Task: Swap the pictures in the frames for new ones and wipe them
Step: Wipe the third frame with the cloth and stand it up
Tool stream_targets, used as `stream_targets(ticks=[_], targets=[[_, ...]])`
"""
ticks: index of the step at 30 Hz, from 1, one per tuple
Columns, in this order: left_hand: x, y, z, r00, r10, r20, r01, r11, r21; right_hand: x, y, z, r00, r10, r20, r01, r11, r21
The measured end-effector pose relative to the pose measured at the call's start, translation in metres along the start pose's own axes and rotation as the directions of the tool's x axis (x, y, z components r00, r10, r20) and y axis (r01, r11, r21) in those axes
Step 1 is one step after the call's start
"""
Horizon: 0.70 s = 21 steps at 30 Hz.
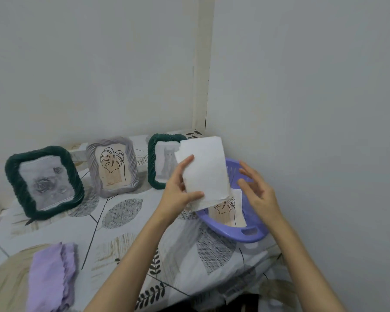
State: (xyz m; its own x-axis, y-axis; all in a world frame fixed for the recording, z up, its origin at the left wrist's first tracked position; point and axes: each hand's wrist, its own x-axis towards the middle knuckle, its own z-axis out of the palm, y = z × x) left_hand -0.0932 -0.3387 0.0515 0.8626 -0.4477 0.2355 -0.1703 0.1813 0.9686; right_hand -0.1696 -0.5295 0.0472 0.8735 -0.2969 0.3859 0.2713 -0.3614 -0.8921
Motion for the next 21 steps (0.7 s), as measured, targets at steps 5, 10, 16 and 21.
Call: stream_targets(ticks=[5,10,16,21], targets=[[0.020,-0.009,0.028,0.986,-0.090,0.143,0.088,0.996,0.022,0.014,-0.006,-0.003,0.994,0.099,0.055,-0.110,0.963,0.247],[0.052,-0.026,0.048,0.979,-0.164,0.117,0.023,0.667,0.744,0.044,0.015,-0.021,0.958,0.285,0.015,-0.277,0.943,-0.186],[0.065,-0.045,0.055,0.905,-0.388,0.177,-0.177,0.035,0.984,0.055,0.055,-0.011,0.781,0.577,0.239,-0.245,0.635,-0.732],[0.061,-0.049,0.050,0.993,-0.093,0.070,-0.020,0.458,0.889,0.055,0.058,-0.015,0.920,0.381,0.089,-0.298,0.830,-0.472]])
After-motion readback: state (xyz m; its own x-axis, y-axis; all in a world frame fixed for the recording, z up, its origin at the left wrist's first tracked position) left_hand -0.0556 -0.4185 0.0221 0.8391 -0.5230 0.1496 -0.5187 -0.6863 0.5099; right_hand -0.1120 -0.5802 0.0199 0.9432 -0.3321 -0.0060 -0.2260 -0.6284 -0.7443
